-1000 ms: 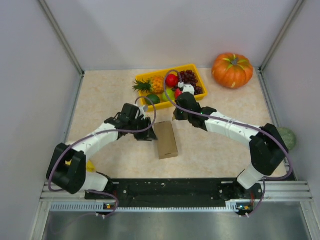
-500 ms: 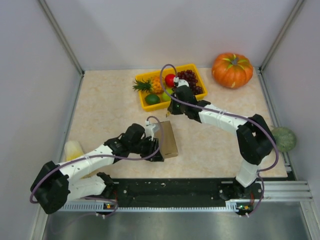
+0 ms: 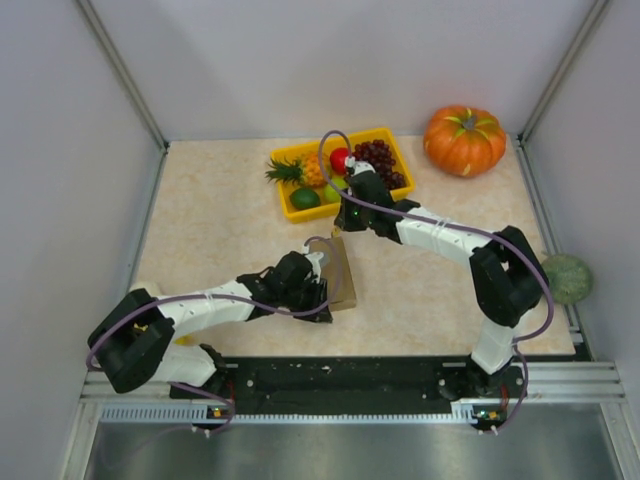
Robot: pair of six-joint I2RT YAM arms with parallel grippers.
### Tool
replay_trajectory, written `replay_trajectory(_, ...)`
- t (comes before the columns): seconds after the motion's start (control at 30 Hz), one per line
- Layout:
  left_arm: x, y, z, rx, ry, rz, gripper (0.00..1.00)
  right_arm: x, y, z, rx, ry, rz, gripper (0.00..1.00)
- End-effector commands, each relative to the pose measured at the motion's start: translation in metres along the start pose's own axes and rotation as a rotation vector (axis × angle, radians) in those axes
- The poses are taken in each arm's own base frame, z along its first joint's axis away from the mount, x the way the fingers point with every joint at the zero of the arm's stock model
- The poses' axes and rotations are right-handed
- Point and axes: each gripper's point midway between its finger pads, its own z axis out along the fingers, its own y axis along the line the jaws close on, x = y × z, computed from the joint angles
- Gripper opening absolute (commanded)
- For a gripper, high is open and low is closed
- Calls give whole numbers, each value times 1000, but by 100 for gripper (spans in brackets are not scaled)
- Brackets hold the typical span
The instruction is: Unpack the express box
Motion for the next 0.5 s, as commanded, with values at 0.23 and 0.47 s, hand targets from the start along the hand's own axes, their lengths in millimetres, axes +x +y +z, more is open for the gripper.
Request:
replay_trajectory(0.23,-64,32,-15,-210,-234,-156,33,22,-25,-29,57,31,24,0)
replay_trajectory(0.47,-78,56,-26,-227,-271,-240,34,41,-31,-57,71,70,78,0)
